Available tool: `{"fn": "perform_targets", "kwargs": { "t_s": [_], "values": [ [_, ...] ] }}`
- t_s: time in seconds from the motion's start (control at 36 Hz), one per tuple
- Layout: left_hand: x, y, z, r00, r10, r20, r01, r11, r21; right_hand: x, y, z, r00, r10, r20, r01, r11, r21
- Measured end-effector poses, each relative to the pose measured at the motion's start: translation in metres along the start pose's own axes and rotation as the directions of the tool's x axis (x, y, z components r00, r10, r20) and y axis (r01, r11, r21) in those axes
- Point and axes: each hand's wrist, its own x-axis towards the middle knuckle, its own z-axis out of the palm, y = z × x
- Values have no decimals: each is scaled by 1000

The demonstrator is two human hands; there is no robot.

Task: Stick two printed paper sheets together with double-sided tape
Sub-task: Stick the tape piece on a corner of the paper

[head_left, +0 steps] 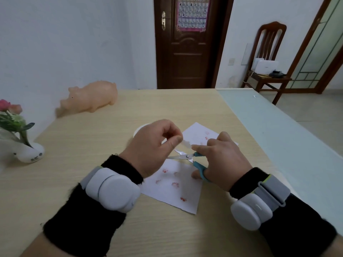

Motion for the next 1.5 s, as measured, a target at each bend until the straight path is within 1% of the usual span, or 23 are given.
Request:
{"fn": "perform_targets", "kwargs": {
  "t_s": [0.08, 0.17, 0.31, 0.36, 0.53, 0.64, 0.69, 0.81, 0.86, 0.97, 1.06, 1.19, 1.31, 1.5],
  "values": [
    [5, 0, -9, 997, -37, -75, 30, 996, -88, 0, 3, -1, 1000, 26, 17, -25, 1000, -9],
    [4, -9, -12, 987, -127, -100, 107, 977, -182, 1, 3, -2, 995, 85, 47, -85, 996, 4],
    [2, -21, -6, 964, -253, -83, 216, 924, -314, 1, 7, -5, 972, 211, 102, -216, 975, 40],
    [0, -27, -5, 952, -297, -79, 253, 905, -342, 2, 11, -6, 961, 244, 128, -251, 967, 46],
    [-3, -36, -2, 909, -416, -28, 361, 819, -446, 11, 19, -8, 921, 312, 232, -343, 933, 109],
    [-4, -43, 0, 883, -469, 3, 408, 765, -498, 12, 24, -12, 901, 314, 300, -366, 921, 135],
    [-5, -46, 2, 877, -481, 13, 417, 746, -519, 12, 28, -12, 896, 327, 301, -382, 913, 145],
    [-6, -48, 3, 876, -482, 25, 420, 735, -532, 11, 32, -3, 906, 376, 197, -400, 911, 100],
    [-7, -48, 3, 880, -474, 27, 418, 746, -518, 10, 35, 0, 902, 395, 175, -416, 903, 106],
    [-8, -49, 3, 895, -444, 43, 410, 781, -471, 10, 37, 1, 876, 414, 247, -463, 864, 197],
    [-8, -50, 3, 904, -424, 47, 397, 797, -455, 9, 38, -3, 861, 402, 312, -477, 851, 222],
    [-8, -49, 3, 913, -404, 50, 382, 807, -450, 10, 39, -5, 854, 382, 353, -467, 862, 197],
    [-7, -50, 1, 914, -403, 47, 378, 806, -455, 13, 39, -4, 857, 385, 343, -462, 869, 177],
    [-7, -51, 0, 904, -427, 40, 385, 767, -514, 23, 44, -4, 844, 366, 391, -450, 881, 147]
  ]
}}
